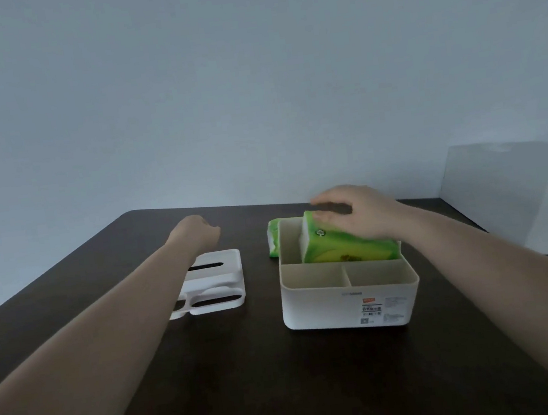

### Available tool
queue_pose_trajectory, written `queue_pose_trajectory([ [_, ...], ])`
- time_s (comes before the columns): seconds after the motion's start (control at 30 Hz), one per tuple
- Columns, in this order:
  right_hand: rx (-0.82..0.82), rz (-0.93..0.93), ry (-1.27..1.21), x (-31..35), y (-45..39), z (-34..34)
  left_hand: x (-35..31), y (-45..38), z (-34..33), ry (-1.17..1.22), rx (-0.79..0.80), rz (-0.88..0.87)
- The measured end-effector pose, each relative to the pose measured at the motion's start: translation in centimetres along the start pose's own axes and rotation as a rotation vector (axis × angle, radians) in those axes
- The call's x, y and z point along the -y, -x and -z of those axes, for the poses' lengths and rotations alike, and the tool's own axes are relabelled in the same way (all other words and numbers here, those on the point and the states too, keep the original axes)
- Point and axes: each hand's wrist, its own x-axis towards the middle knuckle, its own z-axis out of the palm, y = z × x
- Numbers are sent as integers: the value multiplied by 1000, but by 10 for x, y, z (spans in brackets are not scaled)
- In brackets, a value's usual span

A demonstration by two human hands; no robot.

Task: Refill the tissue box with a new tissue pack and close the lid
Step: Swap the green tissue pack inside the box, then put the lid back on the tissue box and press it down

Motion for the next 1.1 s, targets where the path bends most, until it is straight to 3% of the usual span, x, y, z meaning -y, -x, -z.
queue_pose_trajectory([
  [0.13, -161, -4, -84, 33, -5, -9, 30, 12, 18, -25, -64, 58],
  [0.23, -193, -22, -198, 66, -12, -25, 53, 20, 27, -69, -115, 112],
  [0.53, 236, -224, -108, 128, -42, -91, 93, 35, 24, 84, -46, 227],
  [0.7, 364, -318, -50, 131, -56, -117, 99, 35, 22, 197, -2, 226],
  [0.9, 270, -421, -212, 128, -64, -129, 101, 29, 23, 244, 0, 236],
  [1.1, 72, -374, -337, 131, -67, -102, 82, 33, 44, 372, -140, 220],
])
